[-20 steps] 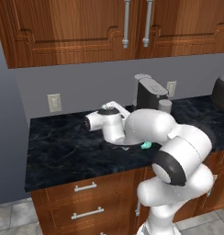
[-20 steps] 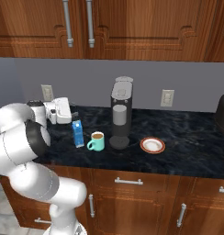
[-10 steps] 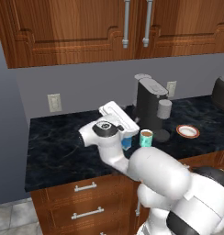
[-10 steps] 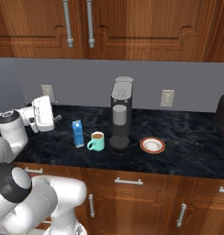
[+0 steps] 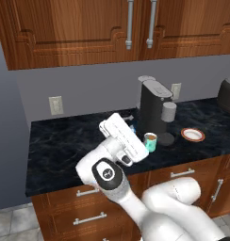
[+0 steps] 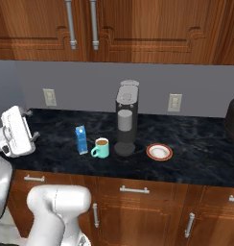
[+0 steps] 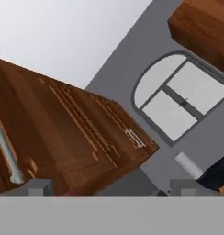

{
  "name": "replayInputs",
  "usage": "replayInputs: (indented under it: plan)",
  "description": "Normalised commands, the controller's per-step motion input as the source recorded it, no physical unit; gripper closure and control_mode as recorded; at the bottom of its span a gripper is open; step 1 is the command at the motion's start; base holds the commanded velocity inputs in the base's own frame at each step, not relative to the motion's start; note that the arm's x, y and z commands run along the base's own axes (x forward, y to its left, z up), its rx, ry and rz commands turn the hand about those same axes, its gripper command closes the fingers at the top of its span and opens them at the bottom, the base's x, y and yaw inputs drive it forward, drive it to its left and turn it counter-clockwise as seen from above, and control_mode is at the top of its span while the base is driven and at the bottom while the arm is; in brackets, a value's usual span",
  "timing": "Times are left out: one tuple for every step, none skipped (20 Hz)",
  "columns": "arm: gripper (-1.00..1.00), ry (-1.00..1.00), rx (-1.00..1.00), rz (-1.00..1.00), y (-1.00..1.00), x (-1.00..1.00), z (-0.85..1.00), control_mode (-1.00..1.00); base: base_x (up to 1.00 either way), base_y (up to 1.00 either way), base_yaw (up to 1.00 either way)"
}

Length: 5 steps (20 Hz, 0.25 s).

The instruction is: Take a sugar cube from the saucer and place it inside the coffee. Then, grab milk from the fridge and place it next to the coffee on the counter to sweeten the coffee.

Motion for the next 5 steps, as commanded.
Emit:
replayInputs:
  plan:
    - [-1.00, -0.89, -0.01, 0.00, 0.30, -1.00, 0.00, -1.00, 0.00, 0.00, 0.00]
    - [-1.00, -0.90, -0.02, 0.00, 0.32, -1.00, 0.07, -1.00, 0.00, 0.00, 0.00]
    - [-1.00, -0.94, -0.05, 0.00, 0.34, -1.00, 0.19, -1.00, 0.00, 0.00, 0.00]
    - [-1.00, -0.92, -0.06, 0.02, 0.39, -1.00, 0.26, -1.00, 0.00, 0.00, 0.00]
    - [-1.00, -0.83, -0.05, 0.01, 0.44, -1.00, 0.28, -1.00, 0.00, 0.00, 0.00]
